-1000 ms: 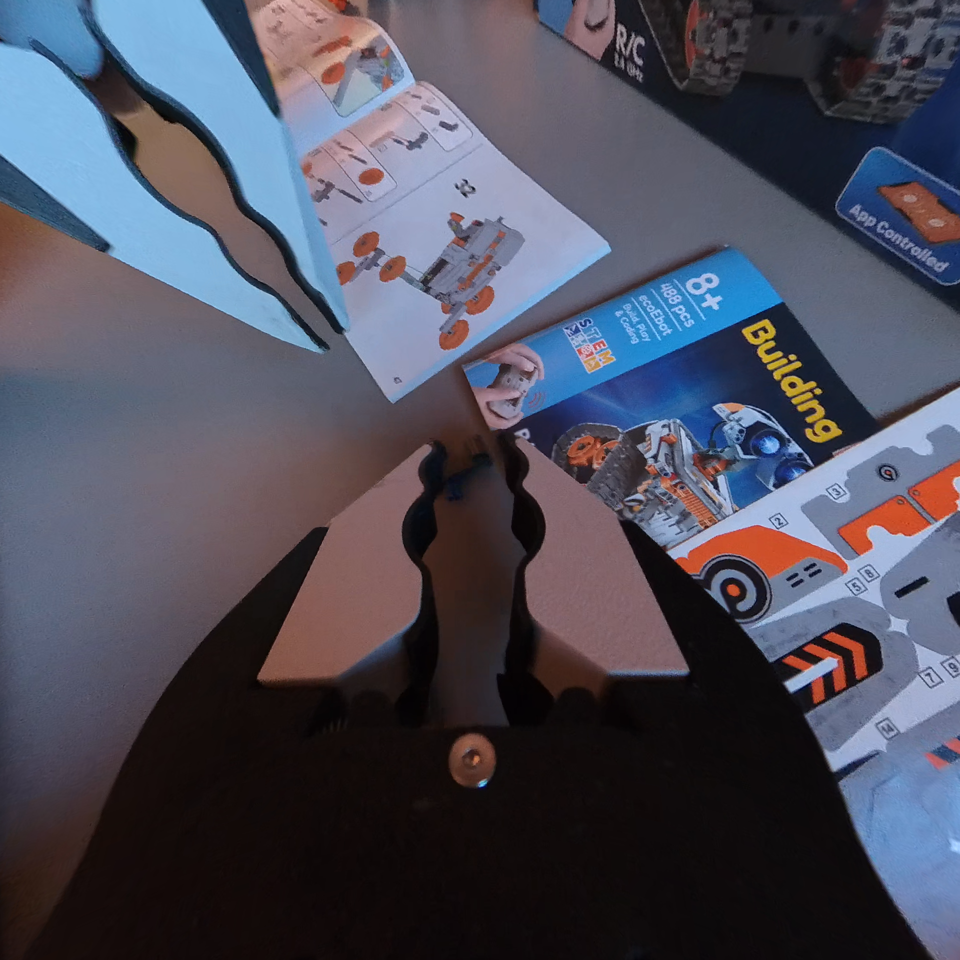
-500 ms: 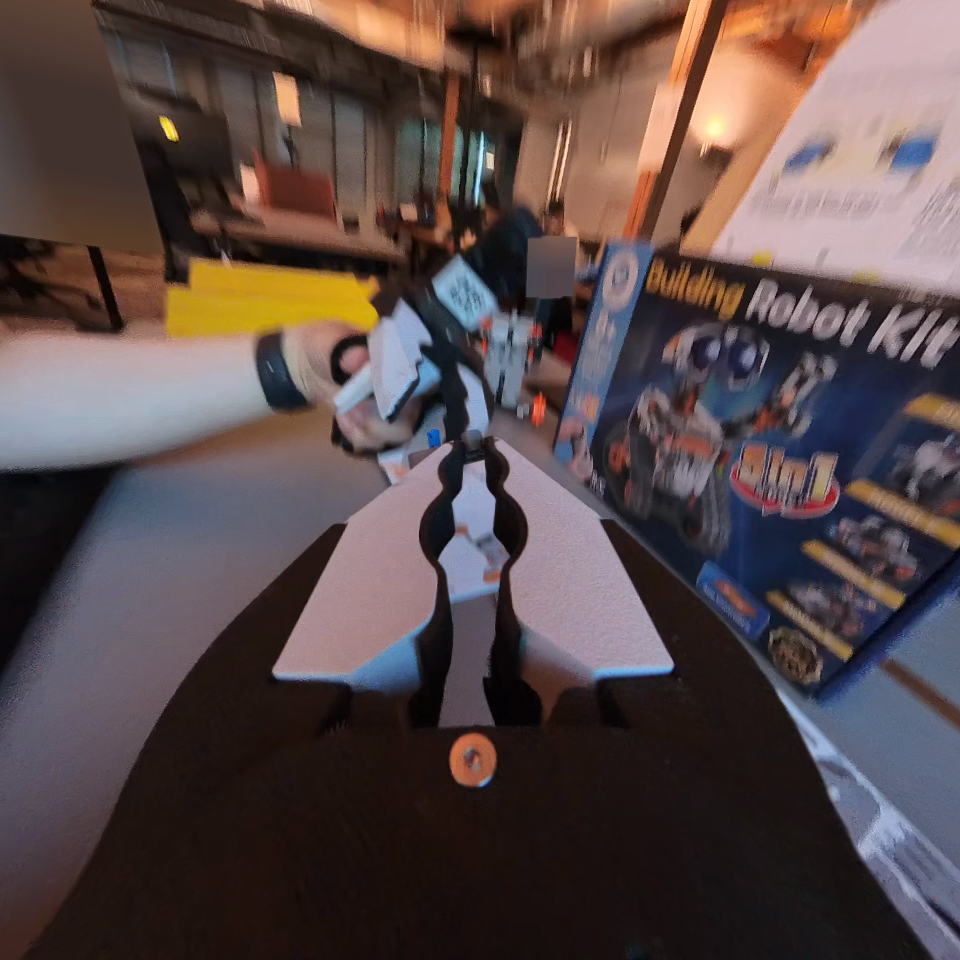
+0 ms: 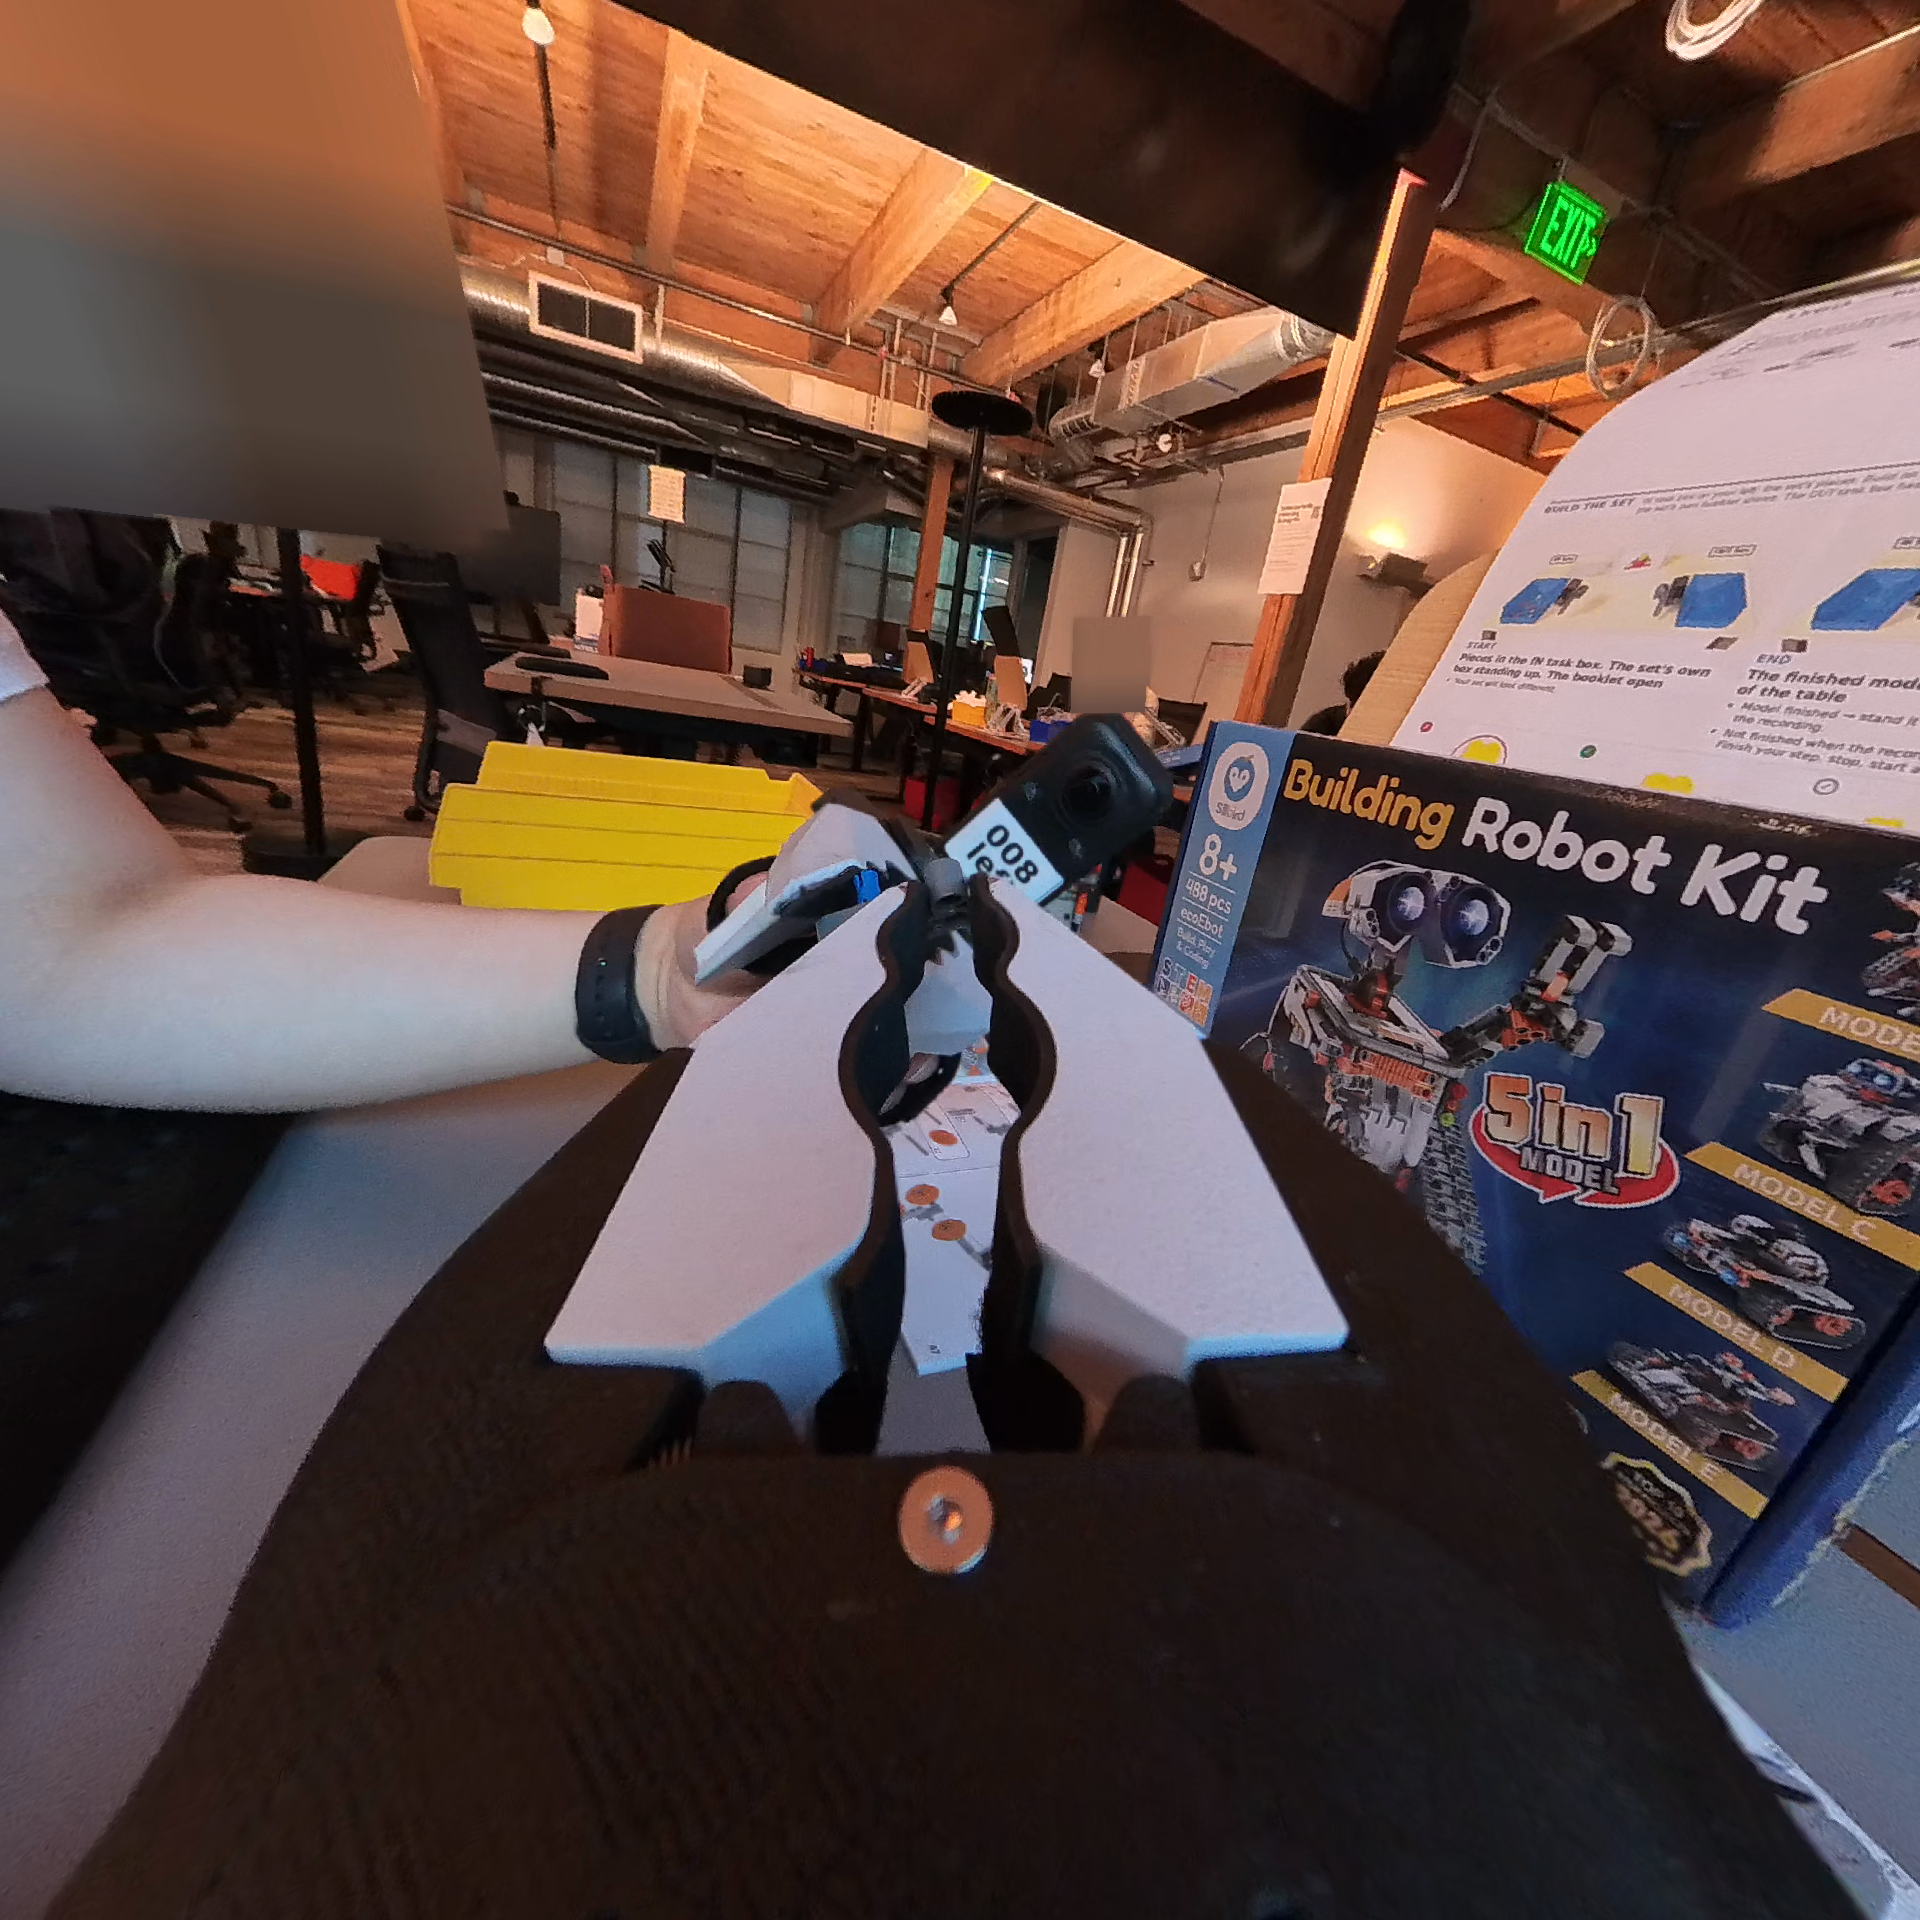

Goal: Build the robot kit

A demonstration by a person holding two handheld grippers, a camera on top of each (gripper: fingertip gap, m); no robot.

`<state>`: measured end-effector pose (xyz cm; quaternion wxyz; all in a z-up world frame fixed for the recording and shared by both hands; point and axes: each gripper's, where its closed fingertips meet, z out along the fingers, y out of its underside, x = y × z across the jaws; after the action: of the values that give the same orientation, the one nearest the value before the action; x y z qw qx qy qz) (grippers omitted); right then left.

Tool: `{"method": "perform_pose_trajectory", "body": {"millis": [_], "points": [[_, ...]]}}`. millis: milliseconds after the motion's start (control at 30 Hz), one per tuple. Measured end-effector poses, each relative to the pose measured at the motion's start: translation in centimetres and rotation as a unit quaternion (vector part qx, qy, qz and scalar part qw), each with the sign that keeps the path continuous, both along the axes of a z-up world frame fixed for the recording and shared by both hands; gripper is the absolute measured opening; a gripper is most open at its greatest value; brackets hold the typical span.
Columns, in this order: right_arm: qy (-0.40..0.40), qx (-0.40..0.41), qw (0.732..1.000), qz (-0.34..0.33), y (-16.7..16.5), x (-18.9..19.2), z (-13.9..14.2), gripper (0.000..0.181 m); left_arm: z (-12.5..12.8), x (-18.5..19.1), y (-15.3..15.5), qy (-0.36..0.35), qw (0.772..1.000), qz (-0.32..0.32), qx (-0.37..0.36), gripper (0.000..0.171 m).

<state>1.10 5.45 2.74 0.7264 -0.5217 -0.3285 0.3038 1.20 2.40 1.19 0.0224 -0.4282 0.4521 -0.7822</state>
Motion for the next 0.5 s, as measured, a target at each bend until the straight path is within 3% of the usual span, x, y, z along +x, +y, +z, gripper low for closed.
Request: {"method": "perform_pose_trajectory", "body": {"millis": [133, 267, 367, 500], "points": [[0.007, -0.026, 1.000, -0.006, 0.6, 0.4, -0.6, 0.009, -0.6, 0.1, 0.9, 0.021, 0.999, 0.029, 0.025, 0.018], [0.029, -0.061, 0.997, -0.031, 1.7, 1.4, -1.0, 0.019, -1.5, 0.2, 3.1, 0.047, 0.991, 0.099, 0.081, 0.018], [0.051, -0.120, 0.989, -0.067, 3.3, 2.9, -2.1, 0.022, -3.2, 0.9, 6.3, 0.093, 0.958, 0.208, 0.172, 0.018], [0.091, -0.213, 0.967, -0.106, 5.1, 4.2, -4.1, 0.027, -3.8, 1.3, 10.1, 0.107, 0.883, 0.345, 0.299, 0.018]]}}
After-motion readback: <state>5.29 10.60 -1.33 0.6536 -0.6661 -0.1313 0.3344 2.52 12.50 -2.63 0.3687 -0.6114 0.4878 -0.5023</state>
